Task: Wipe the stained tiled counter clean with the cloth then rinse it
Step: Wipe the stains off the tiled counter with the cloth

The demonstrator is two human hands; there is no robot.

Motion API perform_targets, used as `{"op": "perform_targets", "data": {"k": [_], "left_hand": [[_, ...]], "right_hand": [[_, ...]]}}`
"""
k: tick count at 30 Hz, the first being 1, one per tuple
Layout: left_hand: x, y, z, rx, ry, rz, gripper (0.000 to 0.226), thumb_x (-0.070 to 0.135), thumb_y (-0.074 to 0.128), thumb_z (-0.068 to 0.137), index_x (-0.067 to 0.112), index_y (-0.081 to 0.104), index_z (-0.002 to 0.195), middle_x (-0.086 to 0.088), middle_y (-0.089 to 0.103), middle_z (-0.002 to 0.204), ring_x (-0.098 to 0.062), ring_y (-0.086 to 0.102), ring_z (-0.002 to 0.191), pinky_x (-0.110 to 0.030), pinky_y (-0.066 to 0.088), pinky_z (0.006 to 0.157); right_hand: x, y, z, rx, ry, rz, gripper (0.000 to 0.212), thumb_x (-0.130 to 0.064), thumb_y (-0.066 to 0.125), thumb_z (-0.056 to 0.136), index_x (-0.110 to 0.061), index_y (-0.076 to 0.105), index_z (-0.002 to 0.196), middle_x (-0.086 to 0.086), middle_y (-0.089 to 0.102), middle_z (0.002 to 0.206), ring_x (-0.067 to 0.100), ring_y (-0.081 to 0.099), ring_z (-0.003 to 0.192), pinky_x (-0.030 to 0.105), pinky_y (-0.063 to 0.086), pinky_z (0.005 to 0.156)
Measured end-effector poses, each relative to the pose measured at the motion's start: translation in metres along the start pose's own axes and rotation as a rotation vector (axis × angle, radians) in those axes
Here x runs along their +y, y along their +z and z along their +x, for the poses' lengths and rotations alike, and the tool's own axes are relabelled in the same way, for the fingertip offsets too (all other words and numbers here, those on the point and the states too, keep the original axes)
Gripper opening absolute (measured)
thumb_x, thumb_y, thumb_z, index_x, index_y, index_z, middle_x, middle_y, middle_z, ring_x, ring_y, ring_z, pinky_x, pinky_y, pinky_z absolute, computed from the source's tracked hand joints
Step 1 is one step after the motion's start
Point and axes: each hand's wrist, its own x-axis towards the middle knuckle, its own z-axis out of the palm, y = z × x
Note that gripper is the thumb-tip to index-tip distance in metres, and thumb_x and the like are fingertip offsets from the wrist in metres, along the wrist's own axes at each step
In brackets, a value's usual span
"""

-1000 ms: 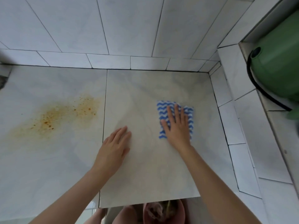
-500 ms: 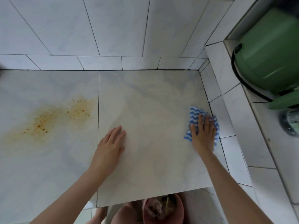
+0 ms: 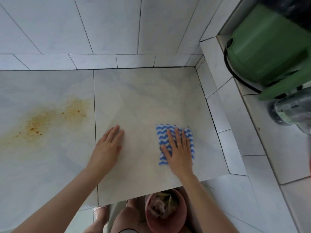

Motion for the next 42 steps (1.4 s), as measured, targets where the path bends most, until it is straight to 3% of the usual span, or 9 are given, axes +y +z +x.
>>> {"op": "perform_targets", "data": {"k": [6,11,20,24,30,33,35,38,42], "left_hand": [[0.000,-0.002,0.000,-0.033,0.019,0.002,0.046,0.010,0.055,0.082,0.000,0.052,0.127,-0.020,0.045,0.137,-0.040,0.045,0.123,-0.052,0.044,0.091],[0.000,-0.001,0.000,-0.034,0.000,-0.026,0.050,0.001,0.063,0.081,0.000,0.050,0.129,-0.020,0.043,0.140,-0.040,0.041,0.126,-0.052,0.042,0.094],[0.006,-0.005,-0.008,0.020,0.017,-0.041,0.047,0.015,0.034,0.087,0.000,0.051,0.128,-0.018,0.044,0.139,-0.037,0.042,0.125,-0.047,0.039,0.100],[0.007,-0.001,-0.018,0.005,0.031,-0.033,0.051,0.023,0.028,0.087,-0.001,0.056,0.122,-0.019,0.048,0.135,-0.037,0.046,0.120,-0.048,0.044,0.095],[0.008,-0.002,-0.032,0.004,0.059,-0.012,0.046,0.021,0.033,0.087,0.001,0.059,0.120,-0.018,0.051,0.132,-0.036,0.048,0.115,-0.046,0.048,0.089],[0.007,0.000,-0.039,0.009,0.052,-0.008,0.043,0.018,0.039,0.086,0.001,0.059,0.120,-0.018,0.051,0.133,-0.035,0.048,0.115,-0.047,0.049,0.086],[0.006,0.000,-0.042,0.007,0.056,-0.015,0.046,0.022,0.033,0.088,0.002,0.058,0.121,-0.017,0.051,0.133,-0.035,0.047,0.116,-0.046,0.048,0.088],[0.003,-0.001,-0.044,0.015,0.044,-0.037,0.048,0.023,0.031,0.087,0.002,0.059,0.120,-0.018,0.050,0.133,-0.035,0.048,0.116,-0.046,0.048,0.088],[-0.007,-0.007,-0.056,0.033,0.012,-0.051,0.049,0.023,0.030,0.087,0.002,0.057,0.122,-0.017,0.049,0.135,-0.036,0.047,0.117,-0.045,0.046,0.092]], "right_hand": [[0.086,-0.022,-0.022,0.030,0.372,0.055,0.075,-0.071,0.003,0.083,-0.031,-0.007,0.145,0.002,0.001,0.159,0.023,0.001,0.146,0.037,0.001,0.119],[0.064,-0.009,-0.041,0.103,0.492,0.065,0.066,-0.054,0.011,0.092,-0.019,0.008,0.147,0.014,0.016,0.156,0.037,0.017,0.142,0.051,0.015,0.116],[-0.080,0.028,-0.084,0.069,0.140,0.032,0.061,-0.050,0.028,0.098,-0.020,0.016,0.150,0.009,0.013,0.158,0.029,0.008,0.145,0.043,0.011,0.116],[-0.068,0.025,-0.092,0.007,0.015,0.035,0.060,-0.054,0.026,0.098,-0.030,0.007,0.150,-0.001,0.002,0.159,0.021,-0.003,0.146,0.036,0.003,0.117],[0.060,0.016,-0.079,-0.009,0.275,-0.103,0.061,-0.050,0.004,0.099,-0.021,0.029,0.146,0.013,0.009,0.157,0.035,0.001,0.145,0.051,0.013,0.114],[0.115,0.009,-0.086,0.033,0.324,-0.167,0.047,-0.027,0.036,0.096,-0.010,0.038,0.140,0.023,0.014,0.154,0.044,0.010,0.142,0.061,0.023,0.110],[0.110,0.007,-0.088,0.093,0.383,-0.131,0.053,-0.020,0.042,0.093,-0.007,0.030,0.143,0.025,0.011,0.154,0.042,0.011,0.141,0.060,0.021,0.111],[0.069,0.005,-0.082,0.160,0.561,0.027,0.065,-0.049,0.013,0.097,-0.009,0.016,0.149,0.022,0.015,0.154,0.041,0.015,0.141,0.057,0.021,0.111],[0.018,0.017,-0.090,0.116,0.457,0.007,0.066,-0.051,0.005,0.097,-0.012,0.016,0.149,0.016,0.012,0.156,0.036,0.012,0.143,0.050,0.017,0.115]]}}
